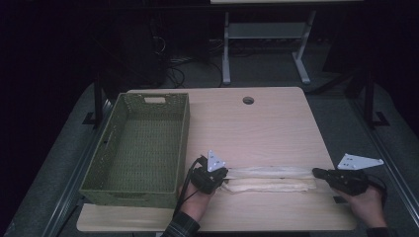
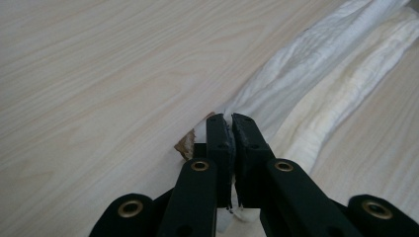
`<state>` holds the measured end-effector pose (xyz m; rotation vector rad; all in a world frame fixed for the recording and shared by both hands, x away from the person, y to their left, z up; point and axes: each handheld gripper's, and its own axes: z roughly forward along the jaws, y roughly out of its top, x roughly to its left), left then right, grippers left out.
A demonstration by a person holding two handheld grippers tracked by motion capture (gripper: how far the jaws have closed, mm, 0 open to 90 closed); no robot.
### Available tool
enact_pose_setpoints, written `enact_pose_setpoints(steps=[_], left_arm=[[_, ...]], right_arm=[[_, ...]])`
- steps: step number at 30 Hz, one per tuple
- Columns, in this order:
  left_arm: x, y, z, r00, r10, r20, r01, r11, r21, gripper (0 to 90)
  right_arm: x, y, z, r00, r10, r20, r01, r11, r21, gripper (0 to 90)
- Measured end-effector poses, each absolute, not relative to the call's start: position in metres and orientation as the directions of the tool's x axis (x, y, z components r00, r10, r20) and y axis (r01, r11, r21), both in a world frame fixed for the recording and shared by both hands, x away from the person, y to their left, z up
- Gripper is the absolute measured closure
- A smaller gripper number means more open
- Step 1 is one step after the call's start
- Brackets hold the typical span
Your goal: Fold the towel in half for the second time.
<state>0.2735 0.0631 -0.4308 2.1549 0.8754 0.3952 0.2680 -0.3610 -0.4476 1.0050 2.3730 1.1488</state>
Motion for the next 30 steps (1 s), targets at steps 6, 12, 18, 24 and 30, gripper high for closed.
enact_pose_setpoints(steps=[6,12,18,24,30], left_arm=[[0.269,0.062,-0.436,0.721,0.693,-0.004,0.473,-0.488,0.734,86.1],[0.266,0.065,-0.441,0.728,0.685,-0.025,0.497,-0.502,0.708,85.8],[0.262,0.065,-0.435,0.733,0.678,-0.057,0.498,-0.477,0.724,80.4],[0.263,0.065,-0.423,0.745,0.663,-0.070,0.472,-0.450,0.758,77.5],[0.272,0.063,-0.434,0.764,0.635,-0.109,0.500,-0.478,0.722,82.8]], right_arm=[[0.262,-0.360,-0.452,-0.709,0.705,0.031,0.468,0.437,0.769,87.1],[0.259,-0.360,-0.455,-0.719,0.693,0.053,0.482,0.442,0.757,86.9],[0.256,-0.362,-0.453,-0.719,0.691,0.079,0.492,0.425,0.760,80.6],[0.253,-0.365,-0.442,-0.711,0.700,0.072,0.462,0.387,0.798,80.7],[0.256,-0.358,-0.449,-0.727,0.682,0.080,0.479,0.419,0.772,86.7]])
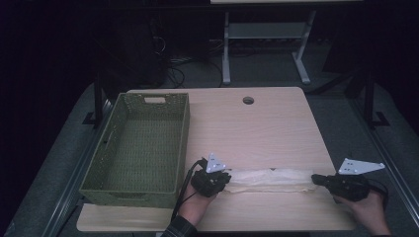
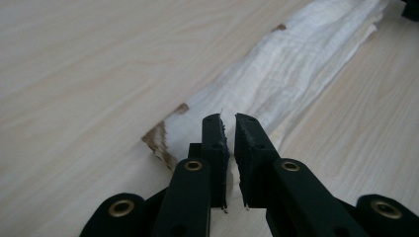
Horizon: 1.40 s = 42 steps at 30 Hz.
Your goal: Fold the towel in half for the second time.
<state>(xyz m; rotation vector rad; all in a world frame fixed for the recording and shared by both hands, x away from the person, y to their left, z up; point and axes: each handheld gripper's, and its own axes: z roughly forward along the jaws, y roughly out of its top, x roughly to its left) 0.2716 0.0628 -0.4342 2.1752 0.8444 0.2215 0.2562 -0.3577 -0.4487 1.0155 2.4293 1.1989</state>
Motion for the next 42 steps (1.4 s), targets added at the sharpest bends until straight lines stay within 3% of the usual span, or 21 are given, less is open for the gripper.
enact_pose_setpoints(steps=[4,7,19,25,32,42], left_arm=[[0.274,0.060,-0.447,0.774,0.618,-0.137,0.531,-0.517,0.671,83.6],[0.274,0.060,-0.452,0.782,0.613,-0.111,0.527,-0.555,0.643,83.6],[0.273,0.058,-0.454,0.788,0.614,-0.053,0.507,-0.597,0.622,85.9],[0.268,0.055,-0.448,0.792,0.607,-0.069,0.492,-0.567,0.660,71.0],[0.271,0.055,-0.445,0.818,0.572,-0.060,0.446,-0.566,0.693,52.6],[0.278,0.057,-0.447,0.816,0.577,-0.046,0.435,-0.558,0.707,46.9]], right_arm=[[0.257,-0.355,-0.458,-0.730,0.677,0.096,0.507,0.441,0.741,87.3],[0.257,-0.355,-0.464,-0.729,0.675,0.116,0.530,0.449,0.720,87.6],[0.254,-0.353,-0.467,-0.720,0.686,0.101,0.546,0.471,0.693,89.1],[0.249,-0.352,-0.456,-0.731,0.667,0.141,0.528,0.423,0.737,88.8],[0.249,-0.340,-0.464,-0.735,0.661,0.153,0.549,0.447,0.706,88.8],[0.267,-0.338,-0.463,-0.718,0.692,0.081,0.537,0.475,0.697,88.8]])
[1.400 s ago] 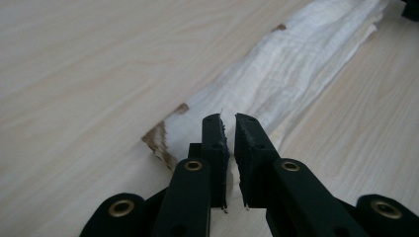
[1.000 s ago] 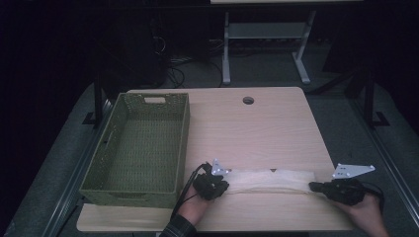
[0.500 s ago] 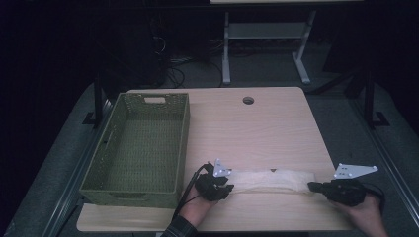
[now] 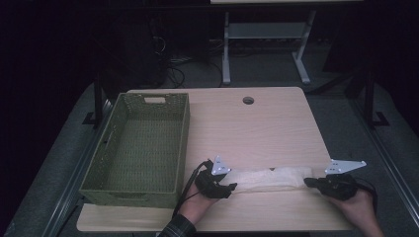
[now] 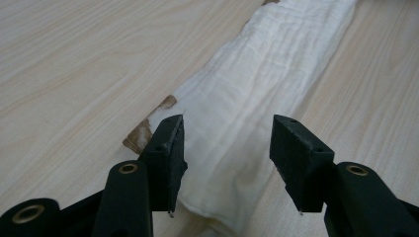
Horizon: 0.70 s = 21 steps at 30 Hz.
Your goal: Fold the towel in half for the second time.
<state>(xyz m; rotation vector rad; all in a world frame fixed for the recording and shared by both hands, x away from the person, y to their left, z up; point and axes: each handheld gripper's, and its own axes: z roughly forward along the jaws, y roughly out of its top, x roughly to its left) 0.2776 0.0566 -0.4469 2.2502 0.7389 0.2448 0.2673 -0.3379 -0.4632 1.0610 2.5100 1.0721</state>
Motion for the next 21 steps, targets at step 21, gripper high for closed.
enact_pose_setpoints(steps=[21], left_arm=[[0.280,0.057,-0.446,0.810,0.586,-0.032,0.428,-0.553,0.715,48.3]], right_arm=[[0.352,-0.321,-0.464,-0.718,0.694,0.048,0.524,0.494,0.694,88.8]])
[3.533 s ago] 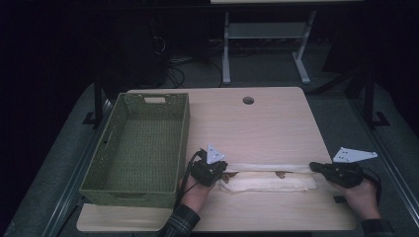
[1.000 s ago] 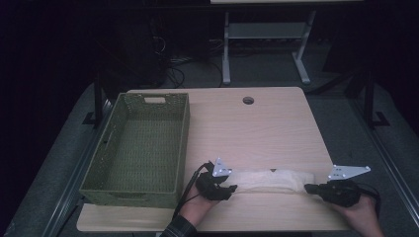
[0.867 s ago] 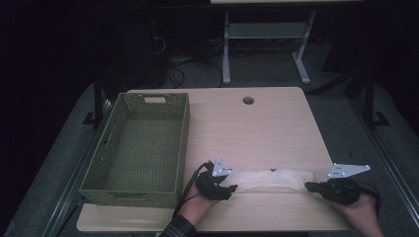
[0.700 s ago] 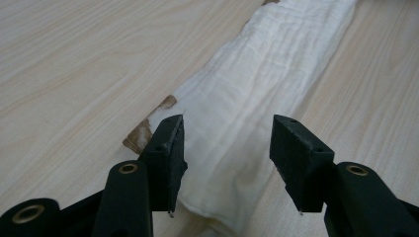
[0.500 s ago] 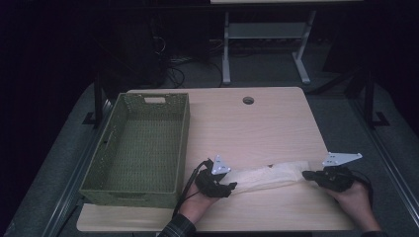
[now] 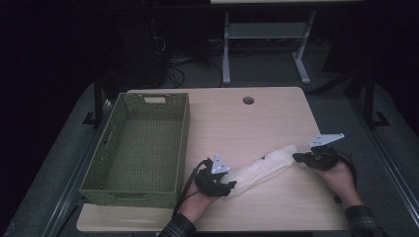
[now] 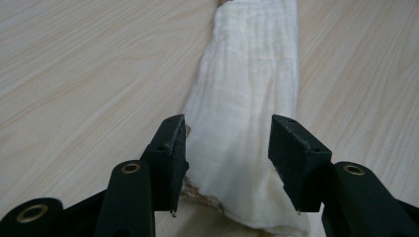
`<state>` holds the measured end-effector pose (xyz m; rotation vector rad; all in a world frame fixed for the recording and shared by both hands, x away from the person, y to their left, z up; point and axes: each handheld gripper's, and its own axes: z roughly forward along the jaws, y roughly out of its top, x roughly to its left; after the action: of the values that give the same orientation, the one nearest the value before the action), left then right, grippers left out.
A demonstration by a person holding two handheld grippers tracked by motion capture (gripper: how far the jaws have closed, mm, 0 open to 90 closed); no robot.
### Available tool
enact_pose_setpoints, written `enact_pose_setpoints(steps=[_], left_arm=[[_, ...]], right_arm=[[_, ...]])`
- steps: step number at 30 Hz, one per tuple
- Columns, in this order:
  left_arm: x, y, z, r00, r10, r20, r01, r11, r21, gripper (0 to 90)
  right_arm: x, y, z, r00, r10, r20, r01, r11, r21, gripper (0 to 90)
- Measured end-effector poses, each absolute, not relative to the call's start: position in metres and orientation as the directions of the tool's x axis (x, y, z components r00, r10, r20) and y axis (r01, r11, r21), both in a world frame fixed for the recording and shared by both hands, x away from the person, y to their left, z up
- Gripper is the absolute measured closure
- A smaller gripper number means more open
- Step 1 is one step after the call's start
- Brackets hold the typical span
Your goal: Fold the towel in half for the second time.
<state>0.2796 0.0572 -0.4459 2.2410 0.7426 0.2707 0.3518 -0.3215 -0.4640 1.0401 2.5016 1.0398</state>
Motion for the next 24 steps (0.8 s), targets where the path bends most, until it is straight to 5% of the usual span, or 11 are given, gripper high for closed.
enact_pose_setpoints(steps=[12,18,24], left_arm=[[0.293,0.055,-0.445,0.784,0.620,-0.037,0.449,-0.525,0.723,53.0],[0.308,0.049,-0.448,0.776,0.631,-0.022,0.465,-0.548,0.695,73.6],[0.319,0.047,-0.455,0.779,0.627,-0.013,0.482,-0.584,0.653,88.6]], right_arm=[[0.404,-0.300,-0.468,-0.726,0.685,0.056,0.507,0.479,0.717,88.2],[0.396,-0.307,-0.456,-0.725,0.687,0.059,0.476,0.436,0.764,66.6],[0.390,-0.311,-0.449,-0.730,0.679,0.077,0.462,0.407,0.788,56.1]])
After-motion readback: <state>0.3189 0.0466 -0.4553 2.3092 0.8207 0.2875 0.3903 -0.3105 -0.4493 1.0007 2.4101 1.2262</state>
